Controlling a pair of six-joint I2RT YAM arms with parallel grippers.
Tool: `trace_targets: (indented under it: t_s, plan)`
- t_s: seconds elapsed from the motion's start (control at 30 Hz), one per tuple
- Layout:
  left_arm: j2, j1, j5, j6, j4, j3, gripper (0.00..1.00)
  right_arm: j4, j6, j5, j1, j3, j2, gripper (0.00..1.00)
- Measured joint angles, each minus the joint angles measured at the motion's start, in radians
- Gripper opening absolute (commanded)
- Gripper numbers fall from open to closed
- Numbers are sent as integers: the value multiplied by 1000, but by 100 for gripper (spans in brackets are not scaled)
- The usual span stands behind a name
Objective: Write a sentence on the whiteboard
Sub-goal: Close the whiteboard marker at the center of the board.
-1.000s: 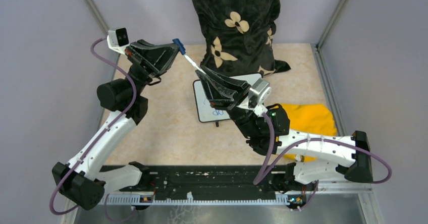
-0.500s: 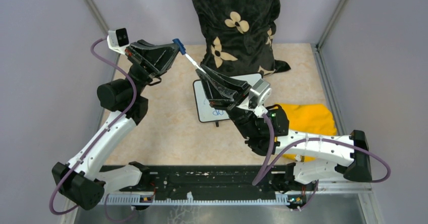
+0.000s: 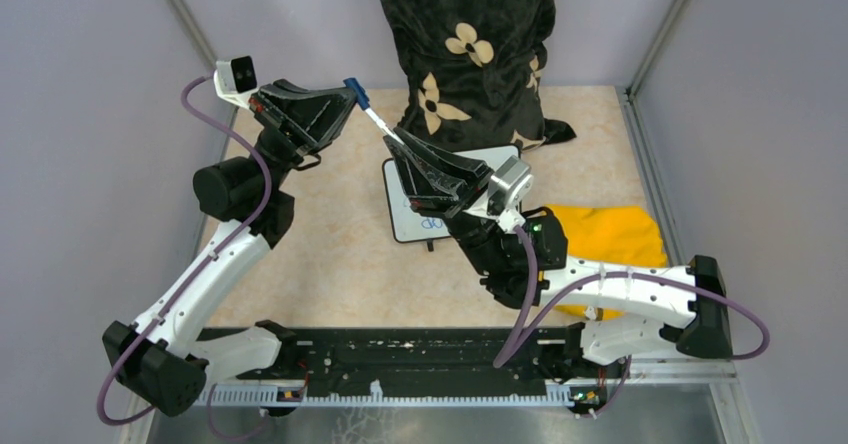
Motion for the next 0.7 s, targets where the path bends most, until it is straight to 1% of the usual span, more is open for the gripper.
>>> trace_targets:
  t_s: [0.43,0.7]
  plan:
    - [-12,-7,-24,0,-6,-25,0,69,-7,30,2,1,37,0]
    - [-25,-9,-76,-21,-14,-71,0,179,-29,80,6,1,102,0]
